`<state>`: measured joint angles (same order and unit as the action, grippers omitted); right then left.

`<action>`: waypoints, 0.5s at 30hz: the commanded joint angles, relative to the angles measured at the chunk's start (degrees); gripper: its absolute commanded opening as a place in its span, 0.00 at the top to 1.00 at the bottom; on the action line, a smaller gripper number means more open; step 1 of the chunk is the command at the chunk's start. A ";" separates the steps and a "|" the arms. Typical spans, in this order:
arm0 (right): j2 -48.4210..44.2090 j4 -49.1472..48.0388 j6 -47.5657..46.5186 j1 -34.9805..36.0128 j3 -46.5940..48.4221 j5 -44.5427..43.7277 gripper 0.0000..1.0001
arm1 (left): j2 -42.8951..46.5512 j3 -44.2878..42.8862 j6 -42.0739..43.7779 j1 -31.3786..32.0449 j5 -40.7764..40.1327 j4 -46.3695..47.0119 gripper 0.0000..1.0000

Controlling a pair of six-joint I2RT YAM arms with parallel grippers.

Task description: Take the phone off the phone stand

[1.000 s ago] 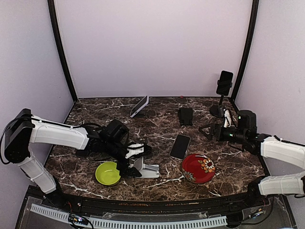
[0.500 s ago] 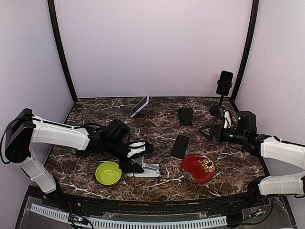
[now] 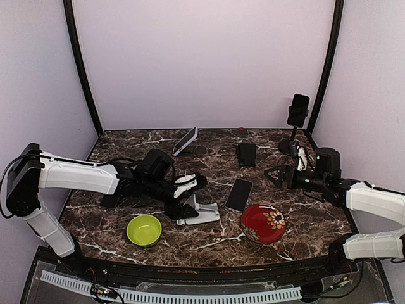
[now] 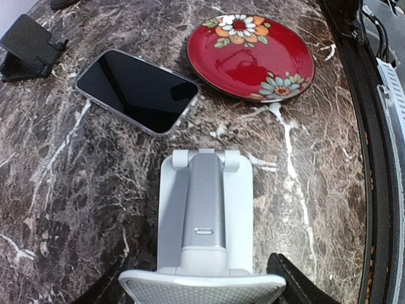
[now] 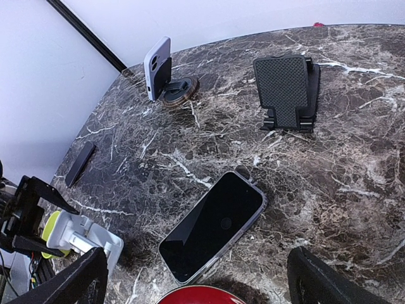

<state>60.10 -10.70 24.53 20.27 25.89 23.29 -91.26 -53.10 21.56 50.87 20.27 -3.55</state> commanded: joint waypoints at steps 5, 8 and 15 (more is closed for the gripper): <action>-1.46 -1.63 0.26 0.23 -0.03 -0.51 0.01 | 3.05 -5.29 -10.29 -6.07 -5.33 3.40 0.56; -1.67 -1.39 0.18 0.21 0.04 -0.60 0.01 | 4.72 -4.91 -14.31 -9.93 -7.68 4.57 0.56; -1.64 -1.38 0.05 0.22 0.17 -0.71 0.01 | 7.76 -3.92 -21.79 -18.66 -14.94 5.31 0.58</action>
<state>59.27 -10.63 24.51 20.27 25.89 22.90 -87.59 -56.60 6.11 36.03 9.43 -0.93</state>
